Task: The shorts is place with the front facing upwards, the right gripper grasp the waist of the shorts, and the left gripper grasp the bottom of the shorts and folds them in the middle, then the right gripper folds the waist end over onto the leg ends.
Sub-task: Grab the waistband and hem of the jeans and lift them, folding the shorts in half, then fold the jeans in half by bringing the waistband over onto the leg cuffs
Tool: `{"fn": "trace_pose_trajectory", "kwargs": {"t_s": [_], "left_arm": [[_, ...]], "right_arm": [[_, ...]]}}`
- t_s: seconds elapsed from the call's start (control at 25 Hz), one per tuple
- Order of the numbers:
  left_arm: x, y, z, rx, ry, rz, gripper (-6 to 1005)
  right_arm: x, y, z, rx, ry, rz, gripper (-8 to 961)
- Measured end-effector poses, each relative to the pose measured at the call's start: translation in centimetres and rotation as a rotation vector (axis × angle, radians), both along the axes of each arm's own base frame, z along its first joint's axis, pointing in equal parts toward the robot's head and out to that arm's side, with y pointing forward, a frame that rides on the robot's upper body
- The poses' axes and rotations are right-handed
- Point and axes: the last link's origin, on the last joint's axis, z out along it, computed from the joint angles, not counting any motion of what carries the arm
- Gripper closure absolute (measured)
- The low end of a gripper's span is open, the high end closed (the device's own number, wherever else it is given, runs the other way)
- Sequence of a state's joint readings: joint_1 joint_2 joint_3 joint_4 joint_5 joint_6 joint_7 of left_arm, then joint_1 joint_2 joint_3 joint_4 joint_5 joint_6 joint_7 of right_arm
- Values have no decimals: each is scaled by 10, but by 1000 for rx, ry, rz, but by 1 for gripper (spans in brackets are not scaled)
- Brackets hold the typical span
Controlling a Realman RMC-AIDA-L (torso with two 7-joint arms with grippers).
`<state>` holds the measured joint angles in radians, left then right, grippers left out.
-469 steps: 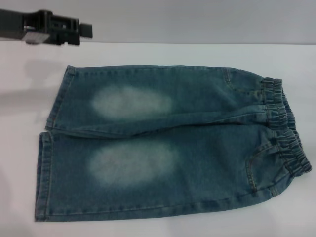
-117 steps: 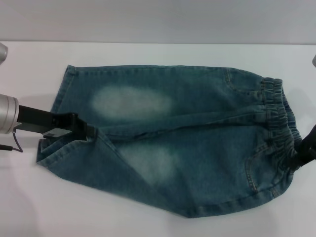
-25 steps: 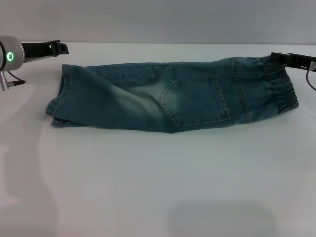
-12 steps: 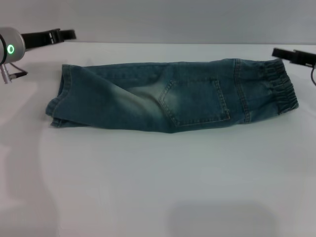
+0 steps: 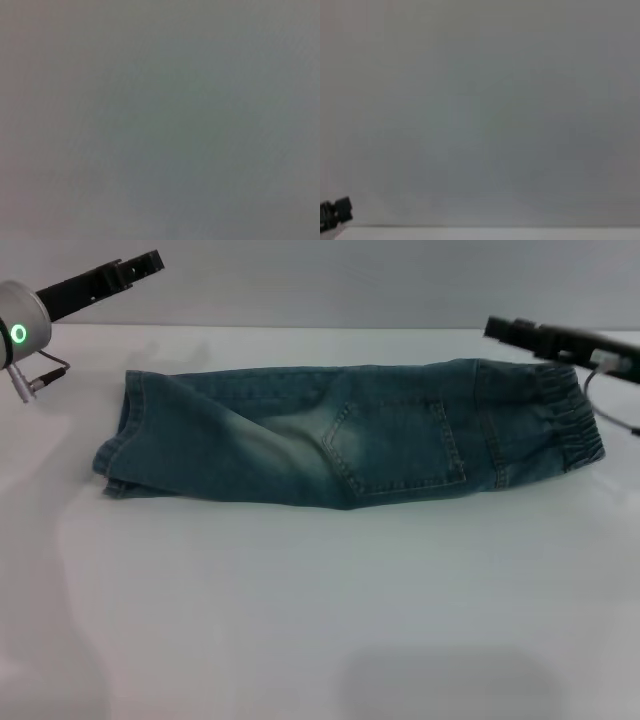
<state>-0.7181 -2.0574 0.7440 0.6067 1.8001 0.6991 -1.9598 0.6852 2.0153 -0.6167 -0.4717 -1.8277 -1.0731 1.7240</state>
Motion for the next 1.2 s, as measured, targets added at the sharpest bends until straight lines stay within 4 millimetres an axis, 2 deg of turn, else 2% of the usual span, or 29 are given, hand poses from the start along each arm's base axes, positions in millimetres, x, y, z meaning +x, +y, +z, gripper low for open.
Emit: {"fn": "trace_pose_trajectory", "kwargs": {"t_s": [0.16,0.32,0.88,1.2], "left_arm": [[-1,-2,2,23,-20,-25,160],[-1,-4,1,31,-32,-35,162],[1,-8,-3,12,-84,-49,166],[6,-8,-3,7,-110,-72,167]], "right_arm": [[5,-4,-14,-13,-2,-25,443],[12,-8,-19,-9,-11,-51,443],[47,-10,-17,66,-98,-192,442],[55,-9,-19,72,-117,-251,442]]}}
